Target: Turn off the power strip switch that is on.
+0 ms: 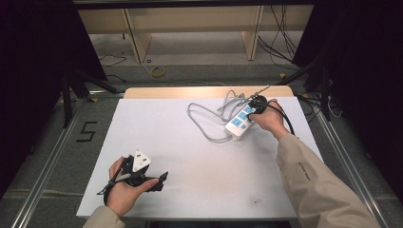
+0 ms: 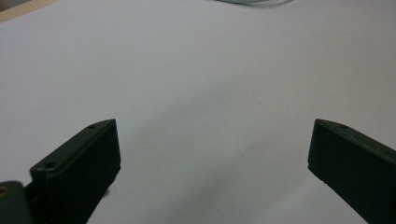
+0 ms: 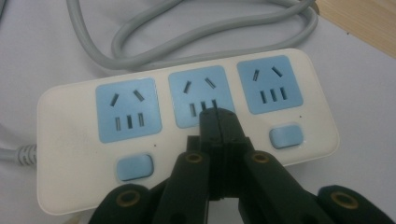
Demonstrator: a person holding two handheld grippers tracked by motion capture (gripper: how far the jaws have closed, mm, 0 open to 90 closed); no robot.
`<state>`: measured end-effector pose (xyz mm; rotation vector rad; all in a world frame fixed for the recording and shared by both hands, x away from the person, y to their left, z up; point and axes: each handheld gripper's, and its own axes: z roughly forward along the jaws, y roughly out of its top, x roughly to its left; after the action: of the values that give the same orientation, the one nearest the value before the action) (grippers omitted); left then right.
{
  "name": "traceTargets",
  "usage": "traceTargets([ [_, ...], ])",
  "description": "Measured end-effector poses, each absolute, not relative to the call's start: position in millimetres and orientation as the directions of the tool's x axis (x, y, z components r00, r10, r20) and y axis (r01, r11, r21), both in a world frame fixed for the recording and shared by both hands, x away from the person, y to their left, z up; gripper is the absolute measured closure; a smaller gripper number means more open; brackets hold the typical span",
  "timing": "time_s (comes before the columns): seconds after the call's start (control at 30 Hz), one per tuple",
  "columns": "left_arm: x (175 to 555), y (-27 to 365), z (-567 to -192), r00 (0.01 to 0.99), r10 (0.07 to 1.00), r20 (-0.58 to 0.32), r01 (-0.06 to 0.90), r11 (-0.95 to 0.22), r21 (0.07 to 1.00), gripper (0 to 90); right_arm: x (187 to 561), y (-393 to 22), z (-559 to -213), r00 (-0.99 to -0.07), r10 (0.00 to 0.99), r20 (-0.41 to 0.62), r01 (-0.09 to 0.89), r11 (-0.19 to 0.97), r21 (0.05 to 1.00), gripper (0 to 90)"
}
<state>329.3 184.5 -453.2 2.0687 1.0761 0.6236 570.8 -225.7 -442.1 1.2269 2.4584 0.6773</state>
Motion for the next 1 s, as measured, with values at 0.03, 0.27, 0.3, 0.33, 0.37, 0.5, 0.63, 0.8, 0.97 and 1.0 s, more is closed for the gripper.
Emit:
traceTargets([
  [0.03,329.4,184.5,-453.3,0.536,0.839,0.089,0.496,-0.399,0.772,2.1,570.8,-225.8,-442.2,-0.585,0.809,-0.064,0.662,0.521,0.540,90.0],
  [0.27,329.4,184.4,-453.5,0.534,0.841,0.088,0.495,-0.395,0.774,2.0,571.1,-226.0,-442.8,-0.580,0.813,-0.058,0.668,0.515,0.537,90.0],
  [0.3,329.3,184.5,-453.4,0.534,0.841,0.088,0.496,-0.396,0.773,2.0,571.1,-225.8,-442.8,-0.580,0.812,-0.061,0.667,0.517,0.537,90.0],
  [0.33,329.3,184.6,-453.3,0.536,0.840,0.090,0.496,-0.399,0.771,2.0,571.0,-225.8,-443.0,-0.581,0.812,-0.061,0.666,0.517,0.539,90.0],
  [0.37,329.3,184.4,-453.4,0.534,0.841,0.088,0.496,-0.396,0.773,2.0,570.8,-225.9,-443.0,-0.580,0.813,-0.059,0.666,0.515,0.539,90.0],
  [0.5,329.3,184.5,-453.3,0.536,0.839,0.090,0.496,-0.399,0.771,2.0,571.0,-225.9,-442.9,-0.579,0.813,-0.059,0.667,0.515,0.538,90.0],
  [0.63,329.4,184.6,-453.4,0.536,0.840,0.090,0.496,-0.399,0.772,2.0,570.9,-226.0,-443.0,-0.579,0.813,-0.057,0.668,0.513,0.539,90.0],
  [0.8,329.4,184.6,-453.4,0.536,0.840,0.090,0.496,-0.399,0.771,2.1,570.7,-226.0,-443.0,-0.579,0.813,-0.058,0.667,0.514,0.540,90.0],
  [0.97,329.5,184.5,-453.6,0.533,0.841,0.088,0.496,-0.395,0.773,2.1,570.4,-226.0,-443.3,-0.579,0.813,-0.061,0.663,0.514,0.544,90.0],
  [1.0,329.5,184.4,-453.5,0.533,0.841,0.088,0.496,-0.395,0.773,2.1,570.3,-226.0,-443.2,-0.579,0.813,-0.061,0.664,0.513,0.544,90.0],
])
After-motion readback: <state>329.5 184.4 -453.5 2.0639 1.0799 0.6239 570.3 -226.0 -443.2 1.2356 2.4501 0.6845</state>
